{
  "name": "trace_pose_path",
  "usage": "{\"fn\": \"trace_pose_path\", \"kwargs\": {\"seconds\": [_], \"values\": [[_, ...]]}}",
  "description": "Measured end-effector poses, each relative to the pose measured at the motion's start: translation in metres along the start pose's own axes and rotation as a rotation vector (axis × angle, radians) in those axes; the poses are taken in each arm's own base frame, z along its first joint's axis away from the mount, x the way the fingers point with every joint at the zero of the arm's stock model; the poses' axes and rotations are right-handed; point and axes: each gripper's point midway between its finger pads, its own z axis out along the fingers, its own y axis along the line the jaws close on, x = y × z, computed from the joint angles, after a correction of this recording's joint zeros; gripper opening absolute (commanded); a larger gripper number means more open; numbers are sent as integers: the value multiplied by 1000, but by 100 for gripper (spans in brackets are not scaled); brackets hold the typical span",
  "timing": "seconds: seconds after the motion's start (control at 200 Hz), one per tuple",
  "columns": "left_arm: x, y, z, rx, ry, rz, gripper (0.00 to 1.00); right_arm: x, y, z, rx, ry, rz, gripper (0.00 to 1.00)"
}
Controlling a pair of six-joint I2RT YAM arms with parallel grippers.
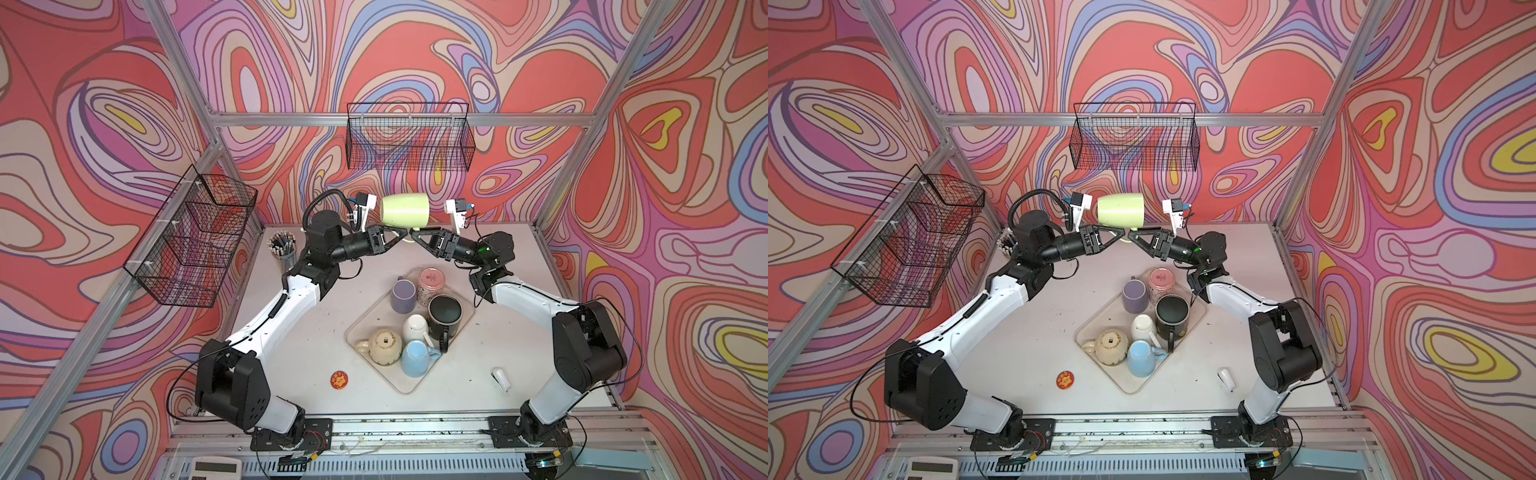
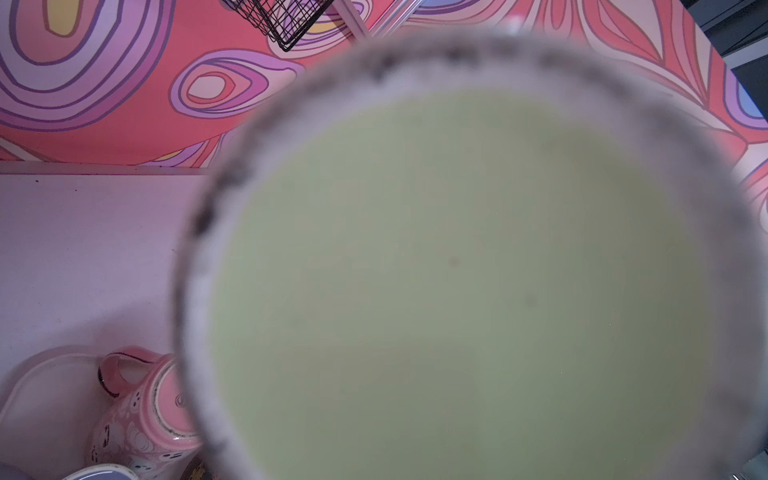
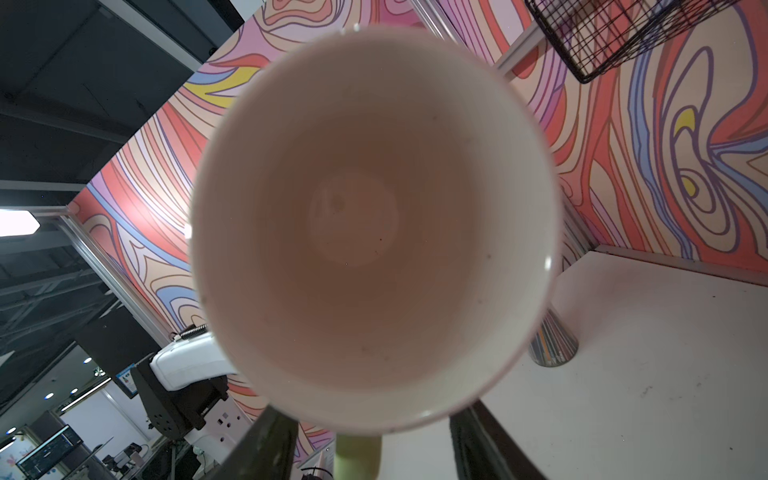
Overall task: Turn the mug right side up
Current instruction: 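Grasp the light green mug's handle with the right gripper, then open the left gripper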
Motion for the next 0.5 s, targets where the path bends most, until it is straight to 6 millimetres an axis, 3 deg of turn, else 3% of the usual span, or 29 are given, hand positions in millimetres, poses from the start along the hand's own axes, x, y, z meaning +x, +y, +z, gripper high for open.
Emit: {"fn": "trace_pose_path", "kwargs": {"seconds": [0.501], "values": [[0,0,1,30,-16,-7,0,-8,-1,5,-26,-15,37,36]]}}
